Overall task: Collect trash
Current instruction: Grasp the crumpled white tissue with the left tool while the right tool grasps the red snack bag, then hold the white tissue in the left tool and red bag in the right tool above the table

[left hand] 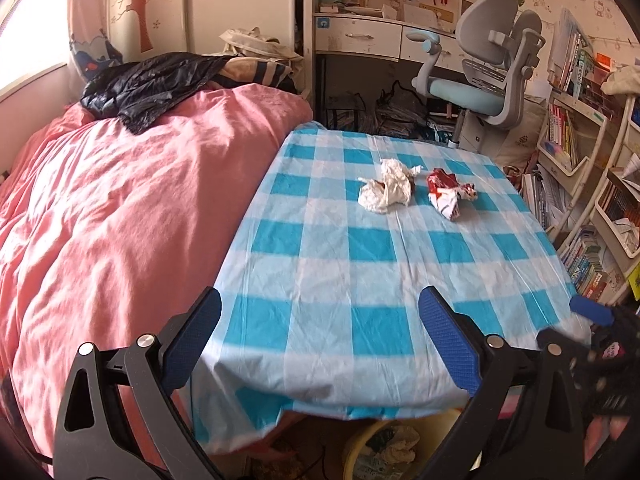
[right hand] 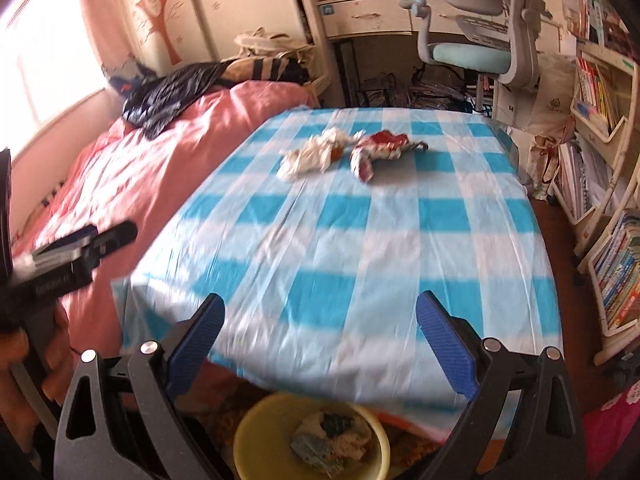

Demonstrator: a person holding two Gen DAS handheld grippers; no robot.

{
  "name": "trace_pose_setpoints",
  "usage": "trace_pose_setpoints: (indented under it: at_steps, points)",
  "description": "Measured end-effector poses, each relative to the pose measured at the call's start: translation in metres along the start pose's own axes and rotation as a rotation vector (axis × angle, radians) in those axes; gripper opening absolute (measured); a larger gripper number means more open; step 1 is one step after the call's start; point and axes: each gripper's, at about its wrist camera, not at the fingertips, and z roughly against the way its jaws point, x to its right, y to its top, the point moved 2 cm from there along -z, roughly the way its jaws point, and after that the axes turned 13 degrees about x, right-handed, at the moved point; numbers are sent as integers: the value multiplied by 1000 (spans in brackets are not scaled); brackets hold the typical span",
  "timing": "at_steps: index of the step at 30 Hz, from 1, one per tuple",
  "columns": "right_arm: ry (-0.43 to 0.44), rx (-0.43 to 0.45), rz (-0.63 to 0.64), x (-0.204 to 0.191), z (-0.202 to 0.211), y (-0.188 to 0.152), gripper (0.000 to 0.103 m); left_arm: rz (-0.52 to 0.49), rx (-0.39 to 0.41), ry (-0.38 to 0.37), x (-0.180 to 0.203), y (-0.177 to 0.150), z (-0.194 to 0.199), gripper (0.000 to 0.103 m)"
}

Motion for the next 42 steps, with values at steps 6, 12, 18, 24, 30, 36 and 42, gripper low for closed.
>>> trace_pose_setpoints:
  at_steps: [6, 12, 18, 24, 30, 36, 42]
  points:
    - [69, -17, -282, 56, -63, 37, 92, -20, -31, -28, 9, 26, -66, 83]
    - [120, -29, -520, 95, -122, 51, 89, -51, -67, -66, 33, 41, -136, 77]
    - [152, -45, -588, 106, -171, 59, 74, -112, -98, -62, 64, 46, -200, 77]
    - [194, -86, -579, 108, -196, 64, 33, -175, -148, -43, 81, 37, -246, 62]
    - [217, -50, -531, 108, -191, 76, 13, -106, -191, -138, 80, 33, -260, 6]
    - [239, 4, -500, 101, -167, 86, 11, -8, -156, -226, 65, 44, -222, 5]
    - [278, 46, -473, 87, -126, 87, 11, 94, -121, -276, 38, 47, -173, 5]
